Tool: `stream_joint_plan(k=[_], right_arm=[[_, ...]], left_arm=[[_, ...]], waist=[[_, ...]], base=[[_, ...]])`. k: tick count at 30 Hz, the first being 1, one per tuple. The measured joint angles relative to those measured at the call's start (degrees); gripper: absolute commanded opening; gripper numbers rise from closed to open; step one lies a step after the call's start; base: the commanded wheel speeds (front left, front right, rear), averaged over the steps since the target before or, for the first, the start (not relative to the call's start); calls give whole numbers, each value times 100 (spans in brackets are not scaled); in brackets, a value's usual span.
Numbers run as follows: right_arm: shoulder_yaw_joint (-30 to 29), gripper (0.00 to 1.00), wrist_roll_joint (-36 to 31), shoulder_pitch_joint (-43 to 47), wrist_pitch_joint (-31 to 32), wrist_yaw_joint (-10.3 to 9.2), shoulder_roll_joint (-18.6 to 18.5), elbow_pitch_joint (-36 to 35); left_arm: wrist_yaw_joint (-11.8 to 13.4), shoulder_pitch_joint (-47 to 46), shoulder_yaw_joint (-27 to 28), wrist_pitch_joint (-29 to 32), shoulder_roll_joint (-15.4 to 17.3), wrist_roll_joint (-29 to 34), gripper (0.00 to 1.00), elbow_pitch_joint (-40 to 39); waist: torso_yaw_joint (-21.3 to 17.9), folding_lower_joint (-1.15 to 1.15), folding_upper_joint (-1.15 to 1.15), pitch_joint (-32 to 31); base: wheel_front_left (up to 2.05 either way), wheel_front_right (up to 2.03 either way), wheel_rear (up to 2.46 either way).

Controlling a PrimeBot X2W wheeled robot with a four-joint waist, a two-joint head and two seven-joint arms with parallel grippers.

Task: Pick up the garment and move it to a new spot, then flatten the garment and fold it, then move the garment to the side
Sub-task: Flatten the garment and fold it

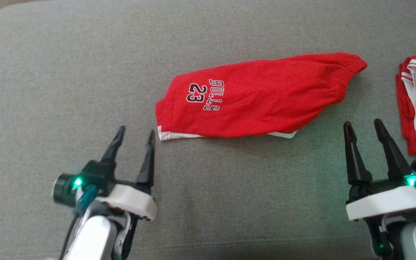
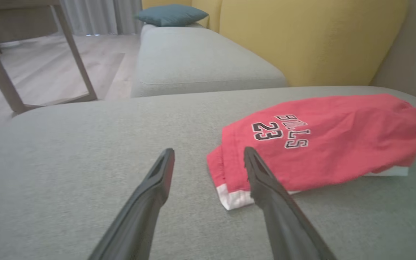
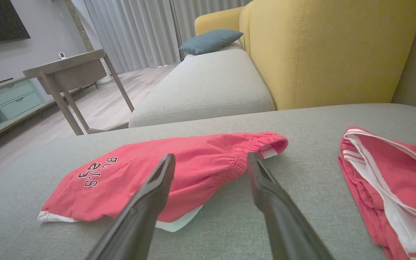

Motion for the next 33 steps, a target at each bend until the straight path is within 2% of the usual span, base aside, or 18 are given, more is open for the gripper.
stream_joint_plan(k=[8,16,17,18,19,25,31,33], right_arm=[[52,100,1,-47,2,0,2,3],[62,100,5,-184,-37,0,5,65],[63,100,14,-196,-42,0,5,69],[62,100,26,-195,-43,0,5,79],[62,100,38,-195,-44,0,5,100],[42,100,49,-195,-68,0,7,153],[1,100,112,-192,-66,0,13,183],[-12,100,120,-190,-65,0,22,183]], left_arm=[[-513,-589,-346,801,-78,-303,100,632],[-764,-1132,-333,1178,-98,-579,100,1439],[-789,-1177,-335,1178,-100,-601,63,1486],[-848,-1217,-336,1168,-102,-621,12,1527],[-889,-1248,-335,1162,-112,-679,0,1547],[-979,-1295,-388,831,-115,-689,0,1438],[-967,-1317,-439,535,-104,-631,0,666],[-890,-1293,-432,497,-92,-631,0,349]], waist=[[-112,0,0,207],[-295,0,0,400],[-310,0,0,413],[-322,0,0,422],[-334,0,0,430],[-334,0,0,415],[-264,0,0,372],[-233,0,0,362]], base=[[0,0,0],[0,0,0],[0,0,0],[0,0,0],[0,0,0],[0,0,0],[0,0,0],[0,0,0]])
